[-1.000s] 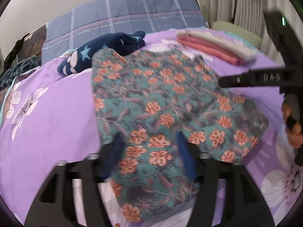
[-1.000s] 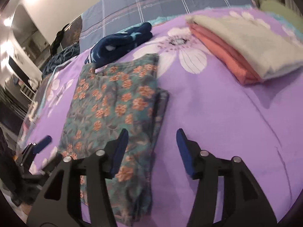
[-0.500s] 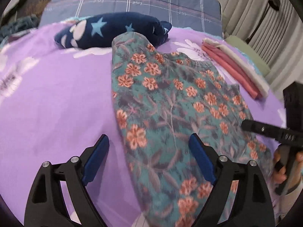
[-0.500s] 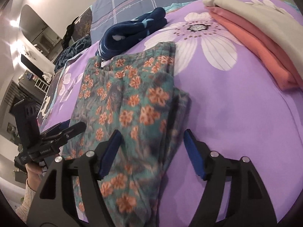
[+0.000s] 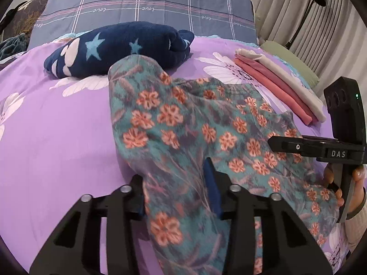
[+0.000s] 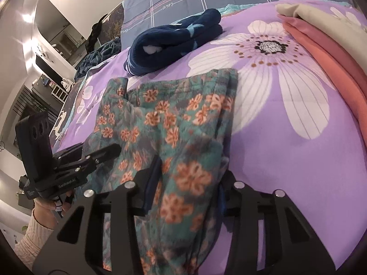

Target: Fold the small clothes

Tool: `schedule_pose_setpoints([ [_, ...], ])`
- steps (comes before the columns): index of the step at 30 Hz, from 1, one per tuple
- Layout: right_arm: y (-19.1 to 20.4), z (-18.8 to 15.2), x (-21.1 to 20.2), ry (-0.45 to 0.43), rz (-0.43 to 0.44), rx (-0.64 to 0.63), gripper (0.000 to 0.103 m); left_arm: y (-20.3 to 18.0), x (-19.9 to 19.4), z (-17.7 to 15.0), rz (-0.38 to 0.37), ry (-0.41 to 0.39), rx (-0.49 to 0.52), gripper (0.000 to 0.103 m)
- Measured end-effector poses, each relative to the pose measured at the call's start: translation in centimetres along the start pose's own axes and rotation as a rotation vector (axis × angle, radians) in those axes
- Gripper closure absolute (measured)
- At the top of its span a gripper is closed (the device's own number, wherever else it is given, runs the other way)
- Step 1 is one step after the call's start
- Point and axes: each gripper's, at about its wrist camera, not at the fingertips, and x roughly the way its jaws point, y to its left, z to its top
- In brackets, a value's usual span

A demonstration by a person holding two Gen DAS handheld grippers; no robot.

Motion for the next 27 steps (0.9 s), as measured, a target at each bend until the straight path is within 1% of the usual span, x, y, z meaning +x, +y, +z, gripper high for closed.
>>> schedule_pose_setpoints([
  [2,0.3,0.1,0.1,-0.009,-0.016,-0.005,0.079,0.2,0.4,0.5,0.001,0.0,0.0,0.065],
  [3,0.5,0.0,0.0,-0.017,-0.025,-0.009,0.084,0.2,0.5,0.7,0.007,0.0,0.004,0.066],
  [4,0.9,-0.1,-0.2,-0.029,-0.046,-0.013,0.086,0.0,0.7,1.0,0.019,-0.002,0.013,0.068],
  [5,1.4,-0.3,-0.6,-0.046,-0.073,-0.021,0.086,-0.1,0.8,1.2,0.03,-0.003,0.022,0.074],
  [6,2.3,-0.6,-1.4,-0.075,-0.104,-0.045,0.087,-0.4,0.7,1.3,0.043,-0.006,0.033,0.085],
  [8,4.3,-1.1,-3.3,-0.139,-0.15,-0.106,0.087,-1.4,-0.3,1.4,0.085,-0.035,0.069,0.092],
  [10,6.4,-1.9,-5.9,-0.214,-0.187,-0.165,0.088,-2.6,-1.8,1.3,0.115,-0.084,0.114,0.093],
  [11,7.3,-2.2,-7.3,-0.249,-0.197,-0.185,0.088,-3.7,-3.2,1.3,0.137,-0.122,0.148,0.093],
  [12,8.3,-2.9,-9.6,-0.3,-0.205,-0.205,0.088,-4.6,-4.3,1.3,0.153,-0.151,0.171,0.093],
  [13,8.8,-3.3,-10.9,-0.328,-0.209,-0.211,0.088,-5.5,-5.5,1.2,0.165,-0.182,0.195,0.094],
  [14,9.5,-4.1,-13.5,-0.382,-0.222,-0.22,0.088,-6.7,-7.2,1.2,0.174,-0.221,0.225,0.094],
  [16,10.2,-5.6,-17.2,-0.462,-0.247,-0.229,0.088,-8.7,-10.1,1.0,0.176,-0.28,0.263,0.094],
  [19,10.5,-8.0,-23.9,-0.576,-0.301,-0.224,0.088,-12.3,-14.6,0.7,0.139,-0.36,0.308,0.094],
  [20,10.3,-8.6,-25.4,-0.597,-0.323,-0.224,0.088,-14.1,-16.3,0.5,0.12,-0.393,0.335,0.094],
  [21,10.0,-9.3,-27.9,-0.626,-0.363,-0.223,0.088,-15.8,-17.6,0.3,0.102,-0.418,0.36,0.094],
  [22,9.7,-9.8,-29.4,-0.644,-0.388,-0.215,0.088,-17.1,-18.5,0.2,0.086,-0.434,0.379,0.094],
  [23,9.1,-10.4,-31.6,-0.666,-0.42,-0.196,0.088,-19.4,-19.8,0.2,0.055,-0.464,0.409,0.094],
  [25,7.8,-11.6,-35.3,-0.7,-0.469,-0.156,0.088,-22.4,-21.0,0.4,0.014,-0.496,0.443,0.094],
  [26,6.9,-12.2,-37.4,-0.719,-0.503,-0.132,0.088,-24.4,-21.6,0.7,-0.019,-0.513,0.463,0.094],
  [27,6.4,-12.6,-38.7,-0.732,-0.528,-0.116,0.088,-26.2,-21.9,0.8,-0.05,-0.524,0.477,0.094],
])
